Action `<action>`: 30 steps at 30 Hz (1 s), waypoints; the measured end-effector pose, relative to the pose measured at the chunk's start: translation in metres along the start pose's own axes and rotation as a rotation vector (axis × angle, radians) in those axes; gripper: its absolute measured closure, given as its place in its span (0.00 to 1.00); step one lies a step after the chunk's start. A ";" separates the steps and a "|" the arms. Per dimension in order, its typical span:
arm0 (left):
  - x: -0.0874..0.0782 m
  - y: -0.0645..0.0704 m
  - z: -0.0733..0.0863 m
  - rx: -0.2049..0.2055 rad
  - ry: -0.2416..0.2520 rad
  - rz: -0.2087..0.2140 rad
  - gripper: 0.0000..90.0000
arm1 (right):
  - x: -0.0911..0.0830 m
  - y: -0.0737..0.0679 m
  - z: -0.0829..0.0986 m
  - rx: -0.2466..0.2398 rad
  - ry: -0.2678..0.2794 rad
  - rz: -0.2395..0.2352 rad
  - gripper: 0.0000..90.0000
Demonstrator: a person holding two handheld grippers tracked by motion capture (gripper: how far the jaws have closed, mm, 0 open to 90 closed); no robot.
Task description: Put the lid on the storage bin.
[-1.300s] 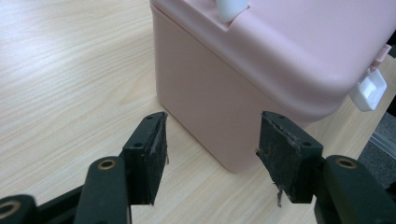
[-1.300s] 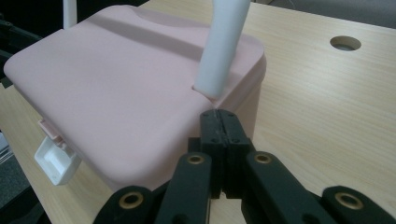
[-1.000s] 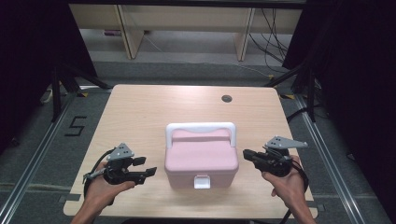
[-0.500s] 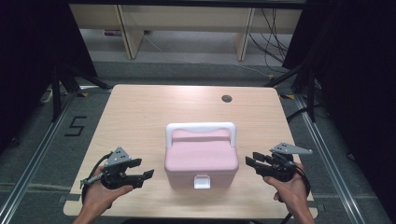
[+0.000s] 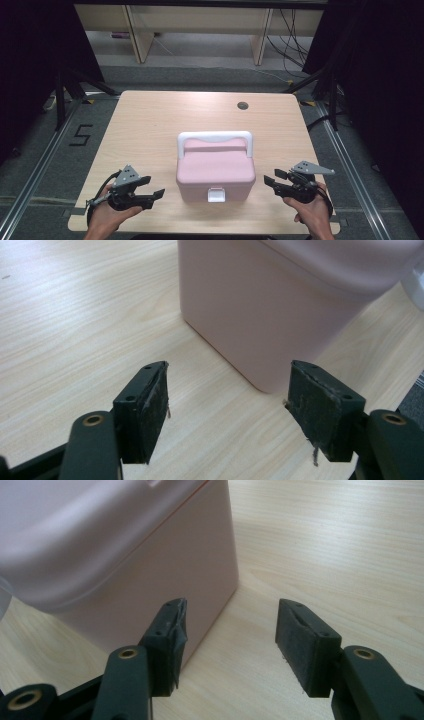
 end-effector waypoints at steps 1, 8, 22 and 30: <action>0.001 0.001 0.000 -0.012 0.015 -0.005 0.36 | -0.001 0.000 0.001 -0.015 -0.004 -0.011 0.52; 0.000 0.003 0.007 0.010 0.002 -0.016 0.35 | 0.001 0.003 0.011 -0.015 -0.019 0.002 0.49; -0.005 0.001 0.026 0.026 -0.015 -0.028 0.30 | -0.004 -0.004 0.027 0.018 -0.030 0.008 0.36; -0.007 0.002 0.039 0.044 -0.036 -0.037 0.26 | -0.008 -0.005 0.033 -0.072 0.011 0.028 0.28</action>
Point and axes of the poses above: each handheld gripper's, and its own axes: x roughly forward along the jaws, z roughly out of its underside, y roughly to its right, the point moved 9 cm from there along x, roughly forward along the jaws, and after that the axes turned 1 degree about x, right-handed, at the moved point
